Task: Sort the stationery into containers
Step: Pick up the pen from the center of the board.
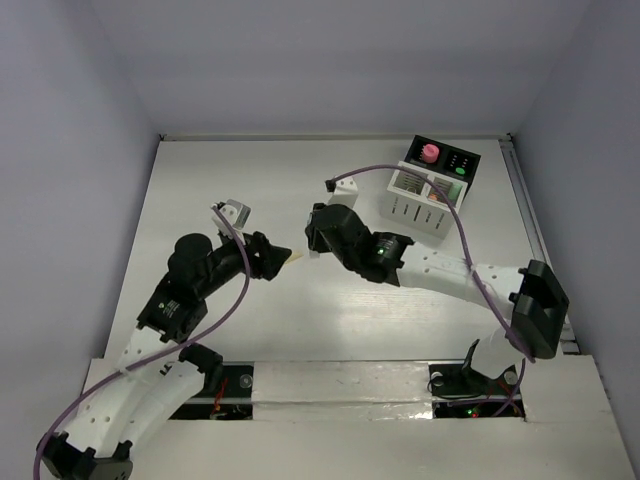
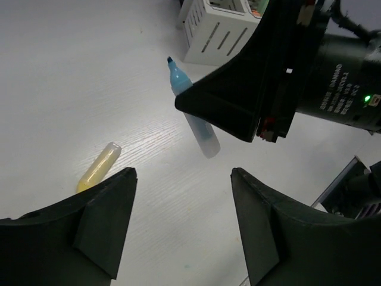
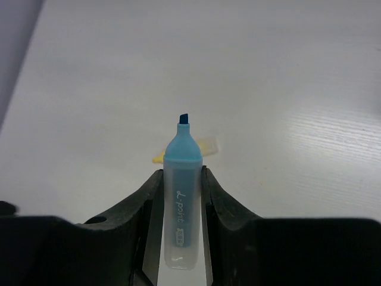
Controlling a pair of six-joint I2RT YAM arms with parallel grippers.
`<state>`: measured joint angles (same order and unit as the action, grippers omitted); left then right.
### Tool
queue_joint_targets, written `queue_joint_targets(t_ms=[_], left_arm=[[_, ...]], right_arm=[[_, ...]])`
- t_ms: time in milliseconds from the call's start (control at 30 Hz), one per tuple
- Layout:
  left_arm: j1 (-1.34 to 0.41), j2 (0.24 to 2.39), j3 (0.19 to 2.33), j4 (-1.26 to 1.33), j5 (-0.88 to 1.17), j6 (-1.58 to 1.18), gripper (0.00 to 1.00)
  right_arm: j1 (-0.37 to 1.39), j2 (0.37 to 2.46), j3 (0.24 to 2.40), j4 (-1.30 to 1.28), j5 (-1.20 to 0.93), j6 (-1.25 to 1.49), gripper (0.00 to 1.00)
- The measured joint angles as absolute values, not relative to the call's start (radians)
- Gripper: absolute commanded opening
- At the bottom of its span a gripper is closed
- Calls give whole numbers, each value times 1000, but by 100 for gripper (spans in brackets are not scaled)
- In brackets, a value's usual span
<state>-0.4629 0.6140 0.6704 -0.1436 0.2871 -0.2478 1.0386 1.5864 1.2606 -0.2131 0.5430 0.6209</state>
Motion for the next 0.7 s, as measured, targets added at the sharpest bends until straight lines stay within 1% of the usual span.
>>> queue_joint_targets(t_ms=[67,400,700], left_arm=[[-463,630,670,-138,319,-248,57],[-463,691,670,-94,405,-257,57],[-463,698,670,-94,407,-261,49]], right_arm=[[1041,1561,1261,-178,551,621,3],[1069,1557,1261,-48,545,621,4],[1110,1557,1261,44,514,625,5]])
